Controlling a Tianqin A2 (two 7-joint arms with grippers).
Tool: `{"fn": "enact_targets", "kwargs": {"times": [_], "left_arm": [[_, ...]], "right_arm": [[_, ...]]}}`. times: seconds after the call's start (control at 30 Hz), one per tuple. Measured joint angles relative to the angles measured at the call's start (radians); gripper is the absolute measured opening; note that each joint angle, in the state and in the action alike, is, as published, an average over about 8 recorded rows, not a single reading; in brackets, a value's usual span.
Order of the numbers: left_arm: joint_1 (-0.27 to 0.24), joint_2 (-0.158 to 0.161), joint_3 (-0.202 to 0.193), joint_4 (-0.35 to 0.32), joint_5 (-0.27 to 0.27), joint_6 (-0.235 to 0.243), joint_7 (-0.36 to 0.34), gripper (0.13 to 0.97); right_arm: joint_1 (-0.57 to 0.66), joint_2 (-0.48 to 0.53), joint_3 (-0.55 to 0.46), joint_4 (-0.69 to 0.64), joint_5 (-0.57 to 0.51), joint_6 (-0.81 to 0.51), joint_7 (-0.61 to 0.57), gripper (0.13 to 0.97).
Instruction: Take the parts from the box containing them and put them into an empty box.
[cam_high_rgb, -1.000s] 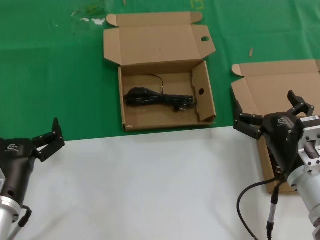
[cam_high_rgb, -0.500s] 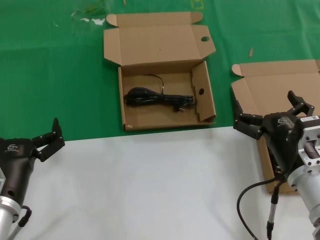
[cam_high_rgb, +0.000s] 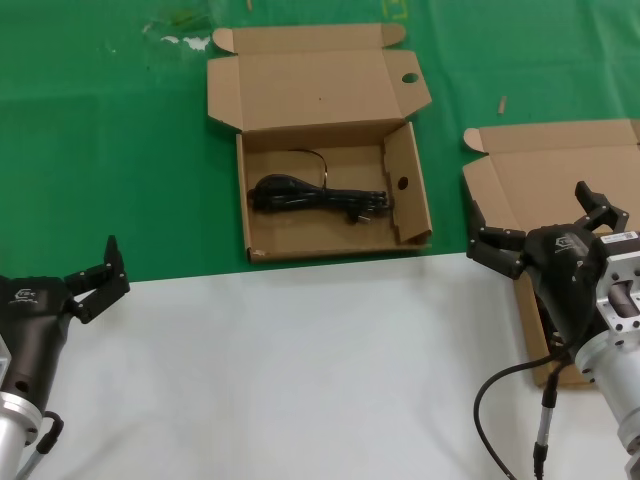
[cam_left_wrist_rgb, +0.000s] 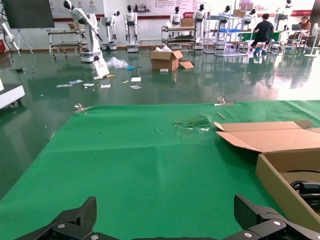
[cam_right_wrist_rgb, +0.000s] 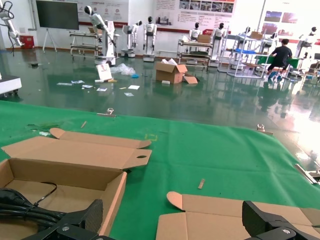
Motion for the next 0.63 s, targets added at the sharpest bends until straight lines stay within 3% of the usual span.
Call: {"fn": "enact_targets", "kwargs": {"times": [0.63], "left_arm": [[0.0,0.0,0.0,0.0,0.0,0.0,0.0,0.966]], "right_arm": [[0.0,0.0,0.0,0.0,0.0,0.0,0.0,0.966]]}}
